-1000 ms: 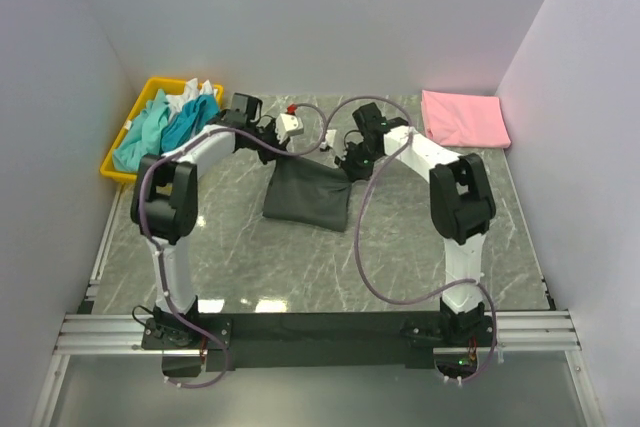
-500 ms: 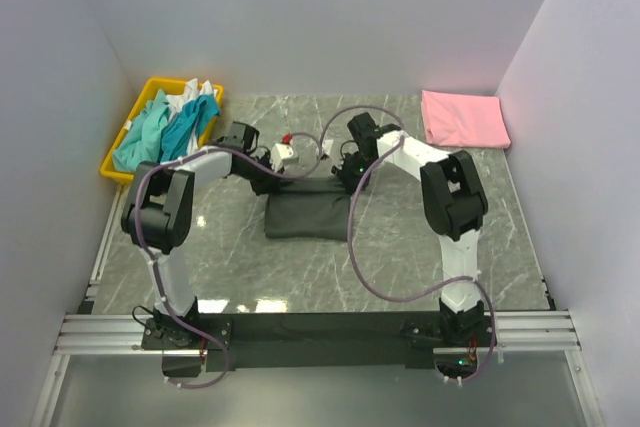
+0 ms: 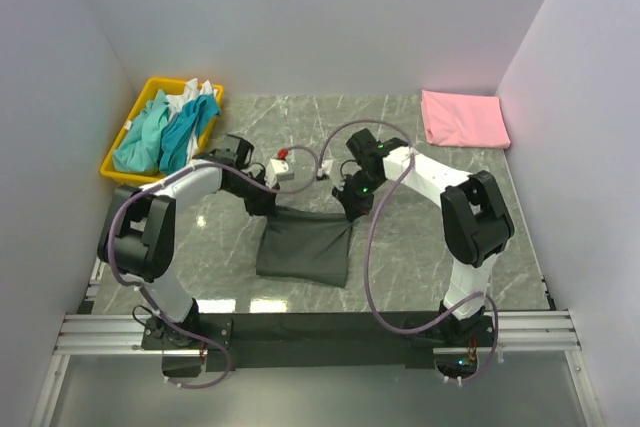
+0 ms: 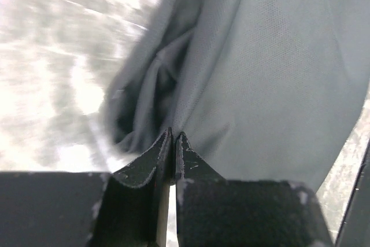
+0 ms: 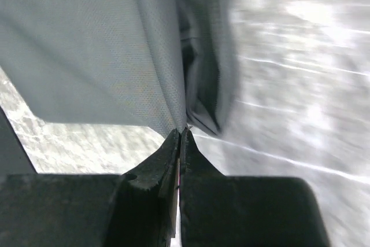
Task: Fold and stack the t-shirts
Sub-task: Fold the tshirt
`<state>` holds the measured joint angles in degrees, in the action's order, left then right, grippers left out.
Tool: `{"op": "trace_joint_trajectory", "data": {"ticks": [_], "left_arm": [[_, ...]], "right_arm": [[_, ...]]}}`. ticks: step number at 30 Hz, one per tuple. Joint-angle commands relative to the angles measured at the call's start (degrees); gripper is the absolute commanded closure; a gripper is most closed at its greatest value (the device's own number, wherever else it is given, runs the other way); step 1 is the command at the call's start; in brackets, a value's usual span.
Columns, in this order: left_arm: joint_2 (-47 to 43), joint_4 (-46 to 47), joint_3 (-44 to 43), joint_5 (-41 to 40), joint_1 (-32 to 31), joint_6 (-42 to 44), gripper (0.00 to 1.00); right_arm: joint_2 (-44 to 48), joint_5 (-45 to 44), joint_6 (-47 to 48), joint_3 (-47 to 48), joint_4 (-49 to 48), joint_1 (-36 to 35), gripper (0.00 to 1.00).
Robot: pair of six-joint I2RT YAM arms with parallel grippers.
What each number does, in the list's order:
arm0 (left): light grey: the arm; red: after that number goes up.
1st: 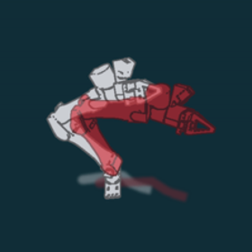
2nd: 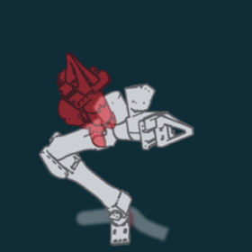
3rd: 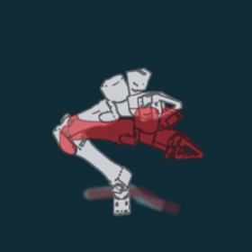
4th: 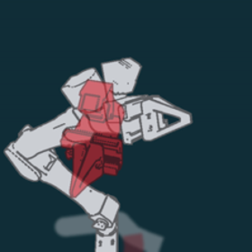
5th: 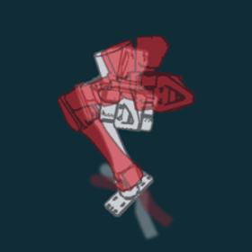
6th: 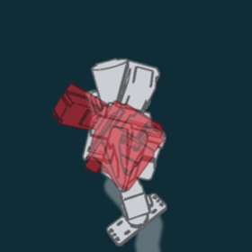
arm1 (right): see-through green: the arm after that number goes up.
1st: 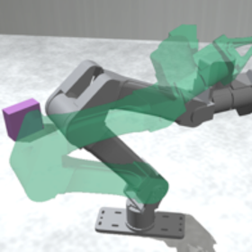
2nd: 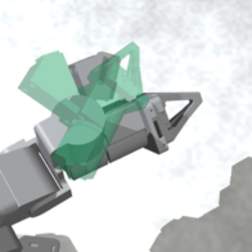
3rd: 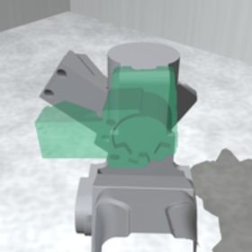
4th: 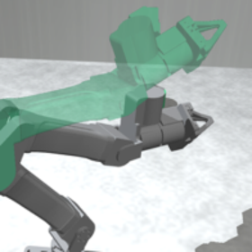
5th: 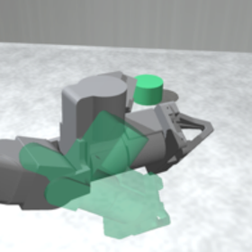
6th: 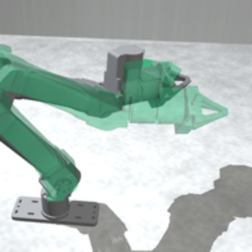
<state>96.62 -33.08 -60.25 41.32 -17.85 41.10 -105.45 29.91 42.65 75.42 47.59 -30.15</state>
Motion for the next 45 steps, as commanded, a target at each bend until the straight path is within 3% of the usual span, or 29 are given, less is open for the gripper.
{"op": "trace_joint_trajectory", "data": {"ticks": [1, 6, 10, 12, 13, 14, 20, 22, 27, 29, 31, 33, 37, 41, 45], "left_arm": [[-0.65, -3.74, -7.32, 4.29, 3.16, -0.85, 0.89], [7.33, -2.08, -13.57, 1.31, 4.05, -2.68, 0.82], [12.80, -1.99, -18.14, 0.43, 3.96, -5.59, 0.61], [14.29, -1.64, -19.29, 0.34, 4.13, -7.69, 0.57], [14.30, -0.51, -19.29, 0.25, 4.22, -8.40, 0.54], [14.13, 0.12, -19.03, 0.43, 4.48, -8.84, 0.53], [8.42, 5.47, -16.22, 0.95, 7.65, -13.93, 0.48], [6.05, 6.36, -14.90, 0.78, 8.26, -15.96, 0.41], [-0.79, 8.82, -10.26, 2.09, 8.53, -24.37, 0.41], [-3.09, 10.57, -7.79, 6.57, 8.44, -28.60, 0.43], [-4.95, 15.75, -3.75, 9.81, 7.48, -38.08, 0.44], [-4.08, 19.26, -0.67, 10.80, 6.08, -47.01, 0.46], [0.14, 28.22, 2.94, 10.27, 5.19, -54.80, 0.47], [6.03, 32.09, 2.59, 8.78, 5.89, -58.75, 0.48], [13.39, 32.47, -0.74, 7.03, 7.64, -59.03, 0.48]], "right_arm": [[1.13, 0.85, -0.20, 6.57, 3.55, 2.55, 1.00], [-5.72, -0.03, -0.47, 9.74, 3.12, 2.73, 0.96], [-8.54, -3.44, -2.57, 8.70, -2.12, 2.90, 0.89], [-8.63, -5.64, -5.03, 8.17, -5.04, 3.26, 0.84], [-8.63, -6.44, -6.08, 8.78, -6.88, 3.95, 0.75], [-8.63, -6.44, -7.66, 9.39, -7.16, 4.66, 0.73], [-5.56, -6.00, -12.41, 12.30, -8.92, 8.44, 0.73], [-5.64, -6.70, -13.12, 13.61, -8.40, 8.62, 0.72], [-3.81, -8.04, -18.47, 15.37, -7.61, 8.97, 0.61], [-1.01, 0.03, -22.15, 15.47, -4.36, 8.97, 0.58], [0.24, 9.84, -24.89, 12.84, -3.22, 8.10, 0.58], [0.60, 13.75, -27.53, 10.46, -3.64, 6.08, 0.58], [-1.77, 19.30, -30.26, 4.66, -5.66, 4.23, 0.58], [-6.43, 17.13, -33.41, 1.05, -9.53, 4.22, 0.55], [-12.49, 10.18, -36.23, 6.30, -9.80, 5.71, 0.51]]}}
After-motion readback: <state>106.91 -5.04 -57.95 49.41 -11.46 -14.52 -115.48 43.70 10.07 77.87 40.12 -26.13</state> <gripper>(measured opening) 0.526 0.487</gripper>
